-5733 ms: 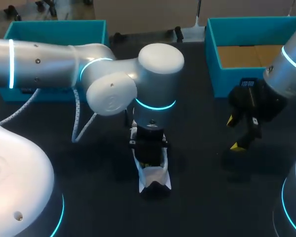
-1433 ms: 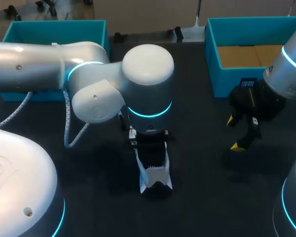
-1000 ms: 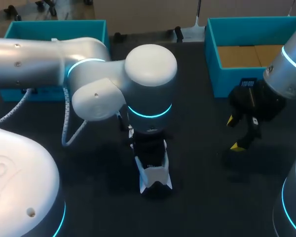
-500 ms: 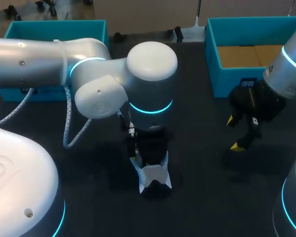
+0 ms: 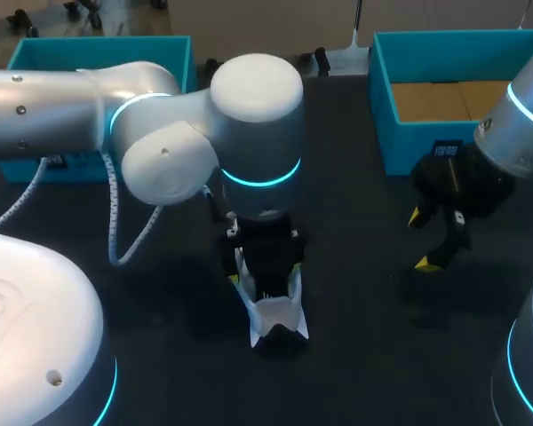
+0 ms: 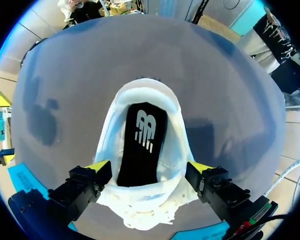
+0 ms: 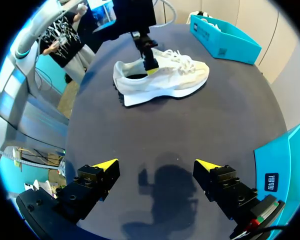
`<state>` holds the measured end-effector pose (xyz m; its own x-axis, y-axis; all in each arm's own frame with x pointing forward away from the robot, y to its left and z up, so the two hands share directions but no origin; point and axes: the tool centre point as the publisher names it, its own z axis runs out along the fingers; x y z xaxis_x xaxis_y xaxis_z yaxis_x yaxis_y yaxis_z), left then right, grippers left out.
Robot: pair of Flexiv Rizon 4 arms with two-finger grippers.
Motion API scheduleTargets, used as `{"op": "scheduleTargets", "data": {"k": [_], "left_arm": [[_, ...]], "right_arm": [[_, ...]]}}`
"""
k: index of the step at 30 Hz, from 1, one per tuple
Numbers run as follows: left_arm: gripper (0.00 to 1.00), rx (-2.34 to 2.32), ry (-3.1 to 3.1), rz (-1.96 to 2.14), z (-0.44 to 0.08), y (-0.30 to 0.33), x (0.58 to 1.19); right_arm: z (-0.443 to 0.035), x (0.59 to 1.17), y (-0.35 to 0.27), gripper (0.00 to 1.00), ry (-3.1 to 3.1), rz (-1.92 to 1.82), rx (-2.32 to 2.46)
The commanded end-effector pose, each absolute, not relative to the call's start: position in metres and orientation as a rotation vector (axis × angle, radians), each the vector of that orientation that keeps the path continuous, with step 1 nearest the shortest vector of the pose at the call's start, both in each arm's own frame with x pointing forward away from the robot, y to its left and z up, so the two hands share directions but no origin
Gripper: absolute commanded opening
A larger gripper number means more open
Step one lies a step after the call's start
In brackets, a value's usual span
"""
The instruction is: Take the shoe out of the shoebox, open the shoe tongue, remove and reinsert the insole, then place the shoe into the shoebox
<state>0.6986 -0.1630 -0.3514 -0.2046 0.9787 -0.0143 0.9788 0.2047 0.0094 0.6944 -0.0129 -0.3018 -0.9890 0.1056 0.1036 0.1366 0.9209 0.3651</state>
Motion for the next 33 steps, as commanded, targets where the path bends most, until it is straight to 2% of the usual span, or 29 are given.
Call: {"op": "scheduleTargets", "data": {"k": [1,17,26,28,29,33], "left_arm": [[1.0,1.959,2.412,-0.03,-0.347,-0.156,0.71],[1.0,1.907,2.396,-0.078,-0.327,-0.15,0.742],[0.98,1.852,2.379,-0.051,-0.289,-0.138,0.774],[0.82,1.867,2.362,-0.075,-0.284,-0.139,0.775],[0.47,1.88,2.353,-0.096,-0.281,-0.141,0.775],[0.34,1.933,2.33,-0.146,-0.281,-0.15,0.762]], "right_arm": [[-0.302,0.693,-0.012,1.0,-3.001,-0.574,-0.192],[-0.302,0.693,-0.012,1.0,-3.001,-0.574,-0.192],[-0.302,0.693,-0.012,1.0,-3.001,-0.574,-0.192],[-0.302,0.693,-0.012,1.0,-3.001,-0.574,-0.192],[-0.302,0.693,-0.012,1.0,-3.001,-0.574,-0.192],[-0.302,0.693,-0.012,1.0,-3.001,-0.574,-0.192]]}}
